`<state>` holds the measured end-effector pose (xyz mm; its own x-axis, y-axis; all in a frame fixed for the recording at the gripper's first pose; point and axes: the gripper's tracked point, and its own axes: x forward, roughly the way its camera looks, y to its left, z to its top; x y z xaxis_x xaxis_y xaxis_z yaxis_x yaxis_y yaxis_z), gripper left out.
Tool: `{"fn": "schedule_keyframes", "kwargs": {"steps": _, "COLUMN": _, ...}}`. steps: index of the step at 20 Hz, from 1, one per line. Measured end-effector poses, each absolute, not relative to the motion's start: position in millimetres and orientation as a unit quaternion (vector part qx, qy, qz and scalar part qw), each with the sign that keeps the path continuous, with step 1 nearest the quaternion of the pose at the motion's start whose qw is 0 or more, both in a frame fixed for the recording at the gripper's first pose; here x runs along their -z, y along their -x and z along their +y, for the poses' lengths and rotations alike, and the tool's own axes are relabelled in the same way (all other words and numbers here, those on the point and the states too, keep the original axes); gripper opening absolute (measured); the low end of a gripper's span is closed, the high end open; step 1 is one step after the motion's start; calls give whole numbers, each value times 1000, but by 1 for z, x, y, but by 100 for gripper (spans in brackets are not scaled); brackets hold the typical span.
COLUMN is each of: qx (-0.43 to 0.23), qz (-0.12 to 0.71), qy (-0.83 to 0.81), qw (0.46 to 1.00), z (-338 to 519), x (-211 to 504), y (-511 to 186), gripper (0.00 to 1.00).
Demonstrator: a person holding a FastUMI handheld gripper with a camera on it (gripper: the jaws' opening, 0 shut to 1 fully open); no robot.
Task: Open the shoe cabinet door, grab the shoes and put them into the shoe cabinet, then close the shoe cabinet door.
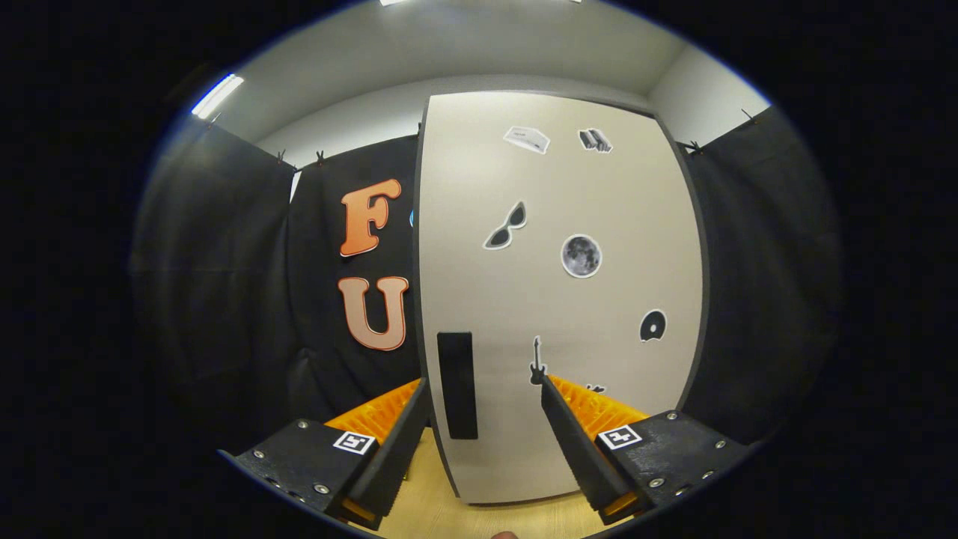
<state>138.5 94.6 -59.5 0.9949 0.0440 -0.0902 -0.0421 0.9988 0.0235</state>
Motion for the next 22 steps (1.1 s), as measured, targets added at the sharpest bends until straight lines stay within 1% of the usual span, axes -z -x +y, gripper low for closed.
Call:
{"fn": "schedule_keyframes", "kwargs": {"steps": 6, "qx": -7, "qz": 52, "qy": -7, "qw": 999, "z": 57, "x": 48, "y": -59, "gripper": 94}}
{"fn": "schedule_keyframes", "kwargs": {"steps": 12, "qx": -1, "qz": 42, "qy": -9, "qw": 999, "z": 32, "x": 29, "y": 15, "gripper": 94}}
{"fn": "schedule_keyframes", "kwargs": {"steps": 16, "qx": 3, "qz": 34, "qy": -9, "qw": 999, "z": 20, "x": 18, "y": 46, "gripper": 94}}
{"fn": "schedule_keyframes", "kwargs": {"steps": 22, "qx": -2, "qz": 28, "qy": -13, "qw": 1000, "z": 15, "x": 11, "y": 65, "gripper": 94}}
